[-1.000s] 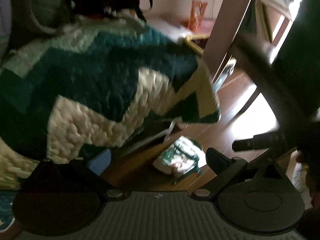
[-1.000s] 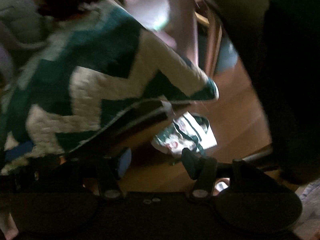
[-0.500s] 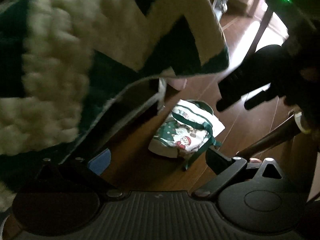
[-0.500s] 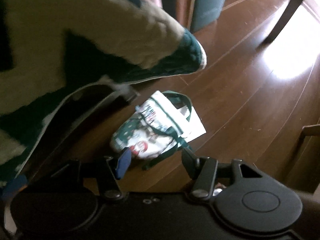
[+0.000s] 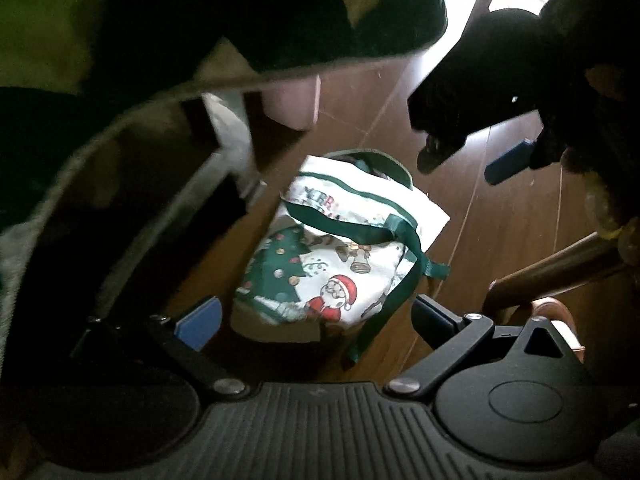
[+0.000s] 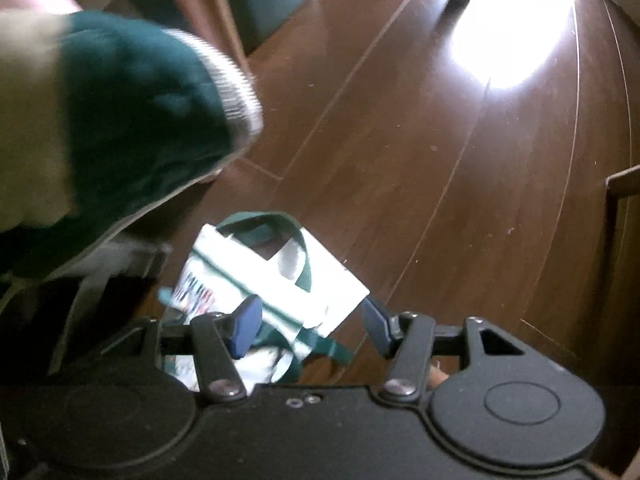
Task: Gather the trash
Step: 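Lower both open tools down to the white Christmas tote on the floor, then grasp the Christmas tote with the left tool while the right tool grasps white tissue paper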
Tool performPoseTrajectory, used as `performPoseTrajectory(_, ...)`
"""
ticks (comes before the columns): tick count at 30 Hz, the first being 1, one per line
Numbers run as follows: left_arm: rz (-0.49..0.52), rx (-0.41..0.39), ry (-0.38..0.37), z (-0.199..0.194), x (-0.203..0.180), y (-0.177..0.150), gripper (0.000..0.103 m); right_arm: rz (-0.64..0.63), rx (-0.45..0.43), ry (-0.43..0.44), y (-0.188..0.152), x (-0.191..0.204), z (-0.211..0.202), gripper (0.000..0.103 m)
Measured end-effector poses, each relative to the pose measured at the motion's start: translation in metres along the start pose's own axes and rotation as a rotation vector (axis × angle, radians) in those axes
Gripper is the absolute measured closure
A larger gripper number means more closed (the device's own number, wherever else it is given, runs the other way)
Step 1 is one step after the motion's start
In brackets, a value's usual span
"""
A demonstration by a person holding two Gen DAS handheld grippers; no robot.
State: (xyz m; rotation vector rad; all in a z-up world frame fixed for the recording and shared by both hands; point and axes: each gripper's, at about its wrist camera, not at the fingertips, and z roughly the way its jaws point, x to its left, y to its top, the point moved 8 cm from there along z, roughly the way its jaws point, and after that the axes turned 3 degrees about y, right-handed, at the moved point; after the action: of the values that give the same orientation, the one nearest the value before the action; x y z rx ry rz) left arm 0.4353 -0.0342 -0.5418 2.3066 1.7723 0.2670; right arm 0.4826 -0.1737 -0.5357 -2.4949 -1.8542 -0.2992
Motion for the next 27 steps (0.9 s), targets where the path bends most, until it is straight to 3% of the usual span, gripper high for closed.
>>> performPoseTrajectory(9,0.102,0.096,-0.005,0.058,-0.004,-0.001,0.003,0.127,0.020,0.037,0.008,-0.018,0.043,0.047)
performPoseTrajectory(14,0.081,0.134,-0.034,0.071,-0.003,-0.004,0.022,0.152,0.020,0.044,0.008,-0.029,0.056,0.047)
performPoseTrajectory(16,0.042,0.138,-0.065,0.071,0.001,-0.006,0.038,0.159,0.020,0.048,0.008,-0.031,0.057,0.047)
performPoseTrajectory(22,-0.084,0.128,-0.104,0.064,0.014,-0.008,0.071,0.180,0.021,0.062,0.006,-0.037,0.058,0.048)
performPoseTrajectory(27,-0.248,0.103,-0.124,0.044,0.039,-0.025,0.086,0.199,0.002,0.068,0.009,-0.042,0.055,0.047)
